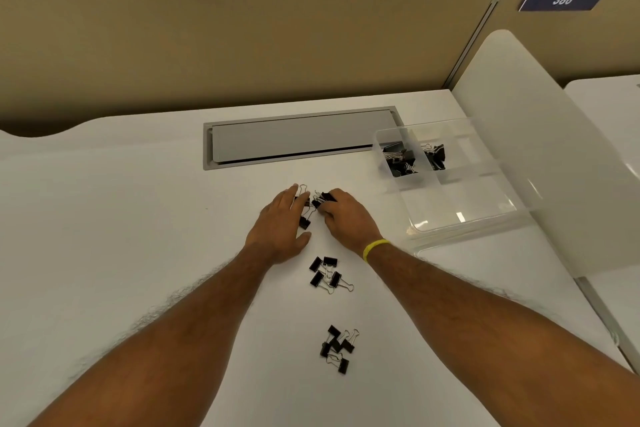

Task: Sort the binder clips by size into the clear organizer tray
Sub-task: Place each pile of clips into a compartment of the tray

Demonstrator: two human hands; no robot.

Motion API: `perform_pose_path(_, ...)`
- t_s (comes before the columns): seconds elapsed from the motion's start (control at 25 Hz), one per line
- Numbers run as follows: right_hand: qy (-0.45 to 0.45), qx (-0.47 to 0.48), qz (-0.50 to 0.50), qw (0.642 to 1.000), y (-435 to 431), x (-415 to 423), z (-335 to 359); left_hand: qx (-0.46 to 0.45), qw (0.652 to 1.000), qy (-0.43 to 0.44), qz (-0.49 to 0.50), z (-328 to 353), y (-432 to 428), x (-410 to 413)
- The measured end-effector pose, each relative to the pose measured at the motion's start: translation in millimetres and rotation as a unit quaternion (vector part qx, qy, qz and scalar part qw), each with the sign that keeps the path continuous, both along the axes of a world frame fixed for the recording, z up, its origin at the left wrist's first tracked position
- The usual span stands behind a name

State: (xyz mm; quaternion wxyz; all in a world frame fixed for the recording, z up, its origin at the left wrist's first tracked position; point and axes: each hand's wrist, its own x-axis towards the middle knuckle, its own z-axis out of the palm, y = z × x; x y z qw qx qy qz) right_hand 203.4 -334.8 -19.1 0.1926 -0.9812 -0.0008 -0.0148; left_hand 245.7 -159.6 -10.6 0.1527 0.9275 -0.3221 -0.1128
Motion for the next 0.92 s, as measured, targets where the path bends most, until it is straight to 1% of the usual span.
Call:
perform_pose_path(0.08,-0.01,0.031,-0.016,0.999,0.3,-1.8,3.7,-0.02,1.0,0.008,0.006,-0.4,3.3,-0.4)
perform_pose_path(0.12,-0.014,0.053,-0.027,0.998,0.5,-3.3,6.1,-0.045,0.999,0.016,0.016,0.2,4.4,-0.8)
perform_pose_path(0.2,-0.03,0.109,-0.049,0.992,1.8,-7.0,11.2,-0.131,0.989,0.034,0.053,3.6,3.5,-4.0)
perform_pose_path(0.28,-0.064,0.169,-0.07,0.981,5.2,-9.7,16.6,-0.237,0.963,0.06,0.116,9.2,-3.2,-8.4)
perform_pose_path(0.32,-0.082,0.205,-0.081,0.972,8.6,-10.8,20.7,-0.291,0.94,0.081,0.157,13.8,-8.6,-10.2)
perform_pose_path(0.36,-0.099,0.241,-0.09,0.961,13.0,-11.6,25.1,-0.345,0.909,0.114,0.206,19.2,-14.9,-11.8)
perform_pose_path(0.4,-0.112,0.27,-0.091,0.952,18.8,-13.1,30.1,-0.396,0.866,0.163,0.258,25.6,-21.9,-12.9)
perform_pose_path(0.44,-0.119,0.292,-0.086,0.945,25.5,-14.6,35.4,-0.443,0.811,0.227,0.307,32.8,-28.9,-14.2)
perform_pose_path(0.48,-0.118,0.31,-0.077,0.94,32.7,-16.5,40.7,-0.49,0.742,0.3,0.346,39.1,-34.6,-15.5)
perform_pose_path(0.56,-0.083,0.327,-0.053,0.94,45.4,-18.8,48.6,-0.568,0.588,0.423,0.392,44.4,-40.3,-17.9)
perform_pose_path(0.6,-0.057,0.316,-0.042,0.946,50.1,-18.4,50.7,-0.593,0.524,0.463,0.399,44.7,-39.6,-18.8)
perform_pose_path(0.64,-0.031,0.296,-0.027,0.954,54.3,-18.2,53.3,-0.607,0.48,0.489,0.401,42.4,-36.9,-18.4)
perform_pose_path(0.68,-0.013,0.275,-0.009,0.961,57.4,-18.2,54.9,-0.613,0.455,0.505,0.402,39.9,-32.8,-17.5)
perform_pose_path(0.72,-0.01,0.257,0.011,0.966,59.8,-19.1,56.4,-0.617,0.437,0.514,0.406,37.4,-28.1,-16.0)
perform_pose_path(0.8,-0.058,0.227,0.037,0.971,59.7,-21.3,57.8,-0.633,0.404,0.517,0.41,34.0,-18.4,-11.8)
perform_pose_path(0.84,-0.089,0.218,0.027,0.972,56.8,-21.6,57.2,-0.64,0.395,0.508,0.419,34.5,-13.3,-9.1)
perform_pose_path(0.88,-0.108,0.209,0.002,0.972,51.9,-21.0,55.3,-0.642,0.394,0.497,0.431,35.5,-7.6,-7.1)
perform_pose_path(0.92,-0.105,0.198,-0.028,0.974,45.7,-19.1,51.4,-0.637,0.4,0.485,0.446,36.2,-1.9,-5.6)
